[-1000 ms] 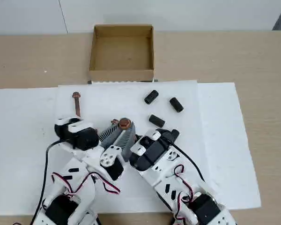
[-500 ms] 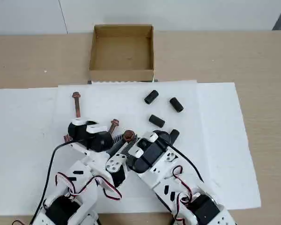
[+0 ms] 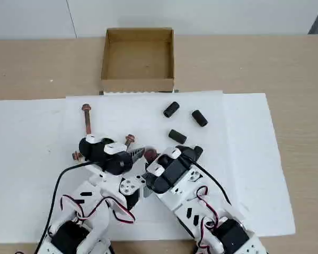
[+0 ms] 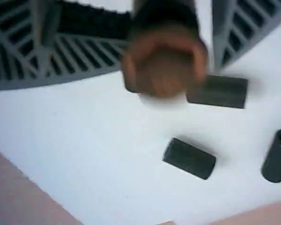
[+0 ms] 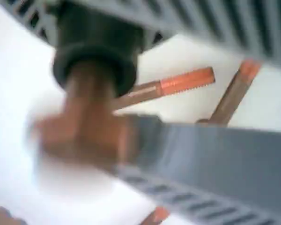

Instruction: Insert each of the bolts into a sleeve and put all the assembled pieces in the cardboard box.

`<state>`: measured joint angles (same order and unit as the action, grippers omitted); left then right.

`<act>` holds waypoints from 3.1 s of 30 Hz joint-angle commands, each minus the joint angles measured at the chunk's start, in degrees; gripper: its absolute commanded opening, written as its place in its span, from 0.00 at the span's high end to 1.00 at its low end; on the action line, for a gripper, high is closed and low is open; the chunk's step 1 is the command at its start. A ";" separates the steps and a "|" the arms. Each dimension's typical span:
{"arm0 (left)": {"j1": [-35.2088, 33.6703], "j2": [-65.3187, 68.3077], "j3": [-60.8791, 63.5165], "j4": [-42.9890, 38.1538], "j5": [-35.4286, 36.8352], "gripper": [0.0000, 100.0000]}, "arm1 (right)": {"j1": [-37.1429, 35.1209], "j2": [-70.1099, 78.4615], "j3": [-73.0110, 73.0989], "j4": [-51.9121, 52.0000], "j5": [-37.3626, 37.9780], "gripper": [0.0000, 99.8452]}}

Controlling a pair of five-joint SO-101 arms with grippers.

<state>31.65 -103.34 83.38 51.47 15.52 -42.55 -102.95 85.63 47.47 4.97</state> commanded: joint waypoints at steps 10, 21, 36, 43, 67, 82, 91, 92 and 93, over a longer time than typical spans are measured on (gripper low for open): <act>-1.49 -0.35 -3.82 0.18 -1.93 0.78 | 0.04 -0.48 -1.49 -1.80 0.44 1.00; -9.49 -0.26 -9.71 -3.34 -6.59 0.99 | 0.22 -0.48 -1.49 -1.54 0.44 1.00; -23.21 -0.26 4.18 -3.43 -13.19 1.00 | 19.82 0.13 -1.58 2.95 -1.41 1.00; -29.19 -0.44 9.89 -3.16 -15.56 1.00 | 24.22 0.31 -7.91 7.43 -7.12 1.00; -29.27 -0.53 12.97 -1.32 -16.88 0.99 | 24.31 69.49 -57.85 -6.81 -6.95 1.00; -29.19 -0.53 12.97 -1.32 -16.88 0.99 | 23.96 107.47 -88.62 -18.33 6.86 1.00; -29.19 -0.53 12.97 -1.23 -16.88 0.99 | 20.53 120.84 -101.01 -18.33 18.55 1.00; -29.19 -0.53 12.97 -1.23 -16.88 0.99 | 20.09 122.07 -101.45 -18.33 19.78 1.00; -29.19 -0.53 12.97 -1.23 -16.88 0.99 | 19.74 123.30 -101.98 -18.33 20.75 1.00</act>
<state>2.37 -103.25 96.57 50.07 -1.01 -21.98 19.78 -11.34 30.95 22.46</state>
